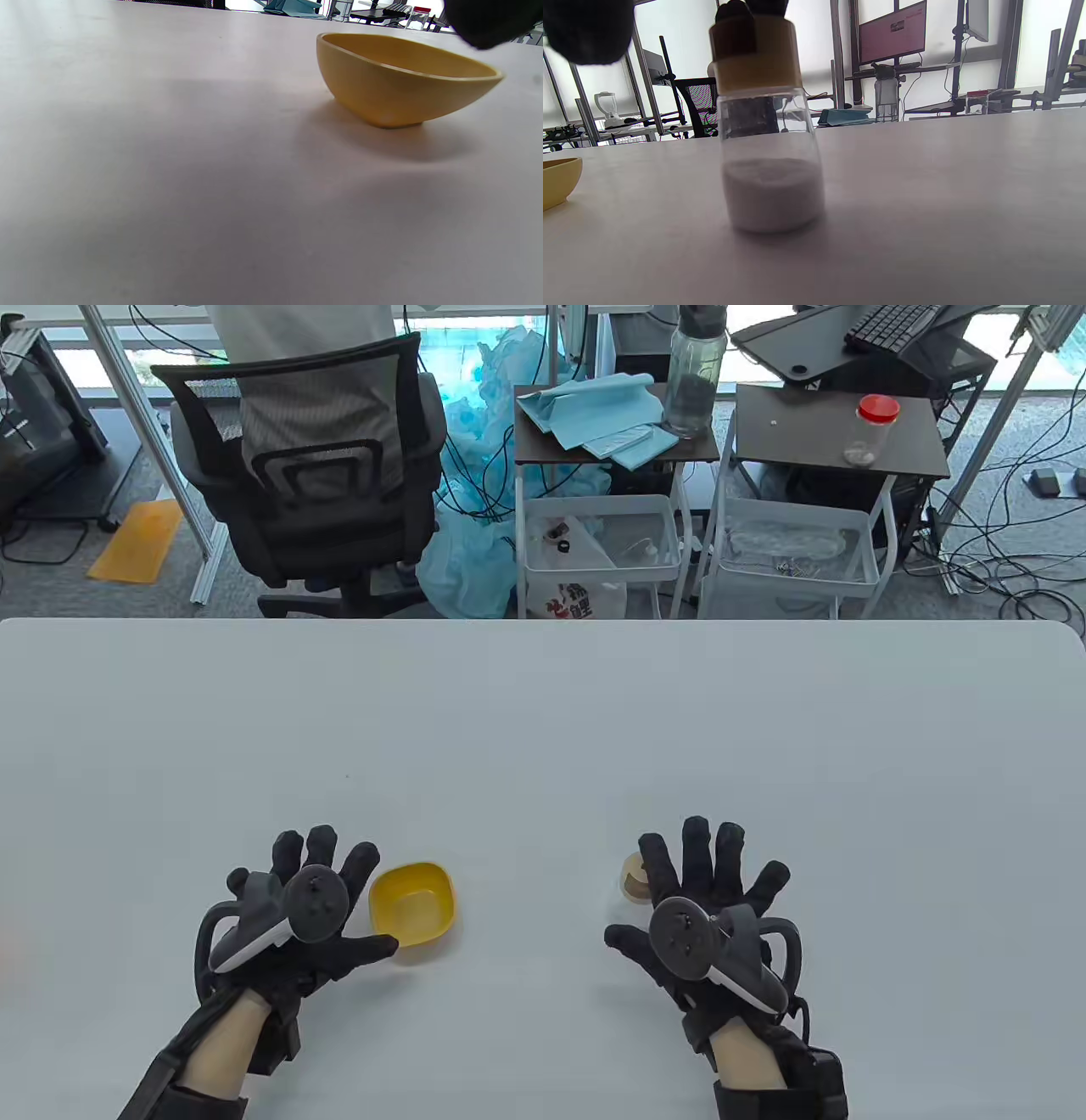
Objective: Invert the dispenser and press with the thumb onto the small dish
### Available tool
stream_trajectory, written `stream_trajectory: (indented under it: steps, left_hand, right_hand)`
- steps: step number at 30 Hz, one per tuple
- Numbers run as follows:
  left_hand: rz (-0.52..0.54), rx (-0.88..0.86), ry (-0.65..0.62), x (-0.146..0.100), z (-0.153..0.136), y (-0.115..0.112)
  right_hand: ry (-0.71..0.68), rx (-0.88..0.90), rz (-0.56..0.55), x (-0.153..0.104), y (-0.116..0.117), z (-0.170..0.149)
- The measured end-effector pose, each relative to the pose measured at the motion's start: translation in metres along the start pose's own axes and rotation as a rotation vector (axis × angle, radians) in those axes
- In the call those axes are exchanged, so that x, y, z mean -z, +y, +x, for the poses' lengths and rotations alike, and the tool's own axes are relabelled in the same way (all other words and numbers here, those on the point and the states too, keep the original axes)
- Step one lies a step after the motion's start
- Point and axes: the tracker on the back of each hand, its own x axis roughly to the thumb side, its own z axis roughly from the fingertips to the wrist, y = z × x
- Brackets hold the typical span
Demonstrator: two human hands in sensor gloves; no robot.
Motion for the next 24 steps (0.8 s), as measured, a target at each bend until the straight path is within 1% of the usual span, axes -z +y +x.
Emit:
stream_trajectory:
  steps: [11, 14, 24]
  left_hand:
    - [0.005, -0.012, 0.001, -0.0005, -0.0017, 0.0013]
    - [-0.008, -0.014, -0.001, -0.0001, -0.0005, 0.0004]
    - [0.006, -0.057, -0.03, -0.0042, 0.0062, 0.004]
  right_hand:
    - [-0.022, 0.008, 0.006, -0.0002, 0.0003, 0.003]
    - [-0.024, 0.008, 0.009, -0.0007, 0.0, 0.0032]
    - [-0.039, -0.004, 0.007, -0.0022, -0.0004, 0.0063]
